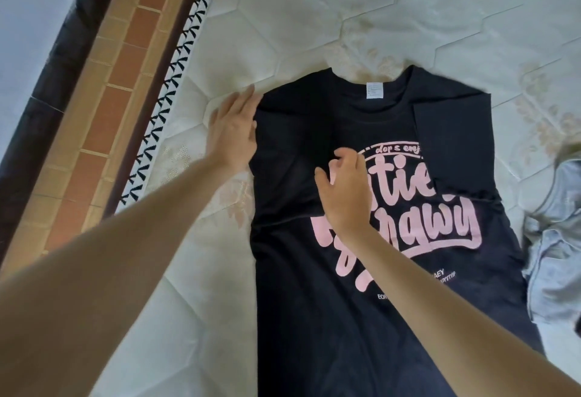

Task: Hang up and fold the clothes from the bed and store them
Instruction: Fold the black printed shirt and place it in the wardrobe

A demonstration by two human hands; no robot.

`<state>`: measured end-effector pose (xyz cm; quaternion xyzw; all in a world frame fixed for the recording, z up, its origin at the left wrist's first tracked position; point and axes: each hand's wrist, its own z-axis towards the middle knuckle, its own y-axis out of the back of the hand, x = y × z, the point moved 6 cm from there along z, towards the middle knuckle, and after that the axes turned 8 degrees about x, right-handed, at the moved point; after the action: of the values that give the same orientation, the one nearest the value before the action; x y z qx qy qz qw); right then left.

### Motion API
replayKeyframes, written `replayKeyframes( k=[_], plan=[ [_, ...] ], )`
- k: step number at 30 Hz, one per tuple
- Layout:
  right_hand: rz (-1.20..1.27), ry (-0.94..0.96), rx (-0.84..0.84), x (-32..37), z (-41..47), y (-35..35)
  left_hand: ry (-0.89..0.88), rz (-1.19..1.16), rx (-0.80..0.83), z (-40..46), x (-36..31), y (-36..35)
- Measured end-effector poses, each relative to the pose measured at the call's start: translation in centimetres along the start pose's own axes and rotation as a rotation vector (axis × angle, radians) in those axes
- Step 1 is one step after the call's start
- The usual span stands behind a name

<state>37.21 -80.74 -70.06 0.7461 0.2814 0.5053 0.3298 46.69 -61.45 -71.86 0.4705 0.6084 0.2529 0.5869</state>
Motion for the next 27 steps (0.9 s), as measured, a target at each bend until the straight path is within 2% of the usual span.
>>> replayKeyframes(
  k=[3,6,12,16,23,27],
  plan=[
    [0.084,-0.147,0.162,-2.0,-0.8,-0.3,-0.079,0.022,0.115,2.6,1.0,1.2],
    [0.147,-0.246,0.292,-3.1,-1.3,-0.8,-0.119,-0.112,0.175,3.3,1.2,2.3],
    [0.203,-0.319,0.386,-3.4,-1.3,-1.4,-0.197,-0.086,0.191,3.4,1.0,3.5],
    [0.152,-0.318,0.403,-3.2,-1.4,-1.4,-0.211,-0.028,0.275,3.3,0.3,3.3],
    [0.12,-0.287,0.346,-2.9,-2.0,-1.4,-0.029,0.193,0.474,4.3,0.9,3.4],
    [0.167,-0.32,0.299,-3.2,-1.9,-1.2,0.007,0.206,0.459,4.5,1.8,3.9]
  ],
)
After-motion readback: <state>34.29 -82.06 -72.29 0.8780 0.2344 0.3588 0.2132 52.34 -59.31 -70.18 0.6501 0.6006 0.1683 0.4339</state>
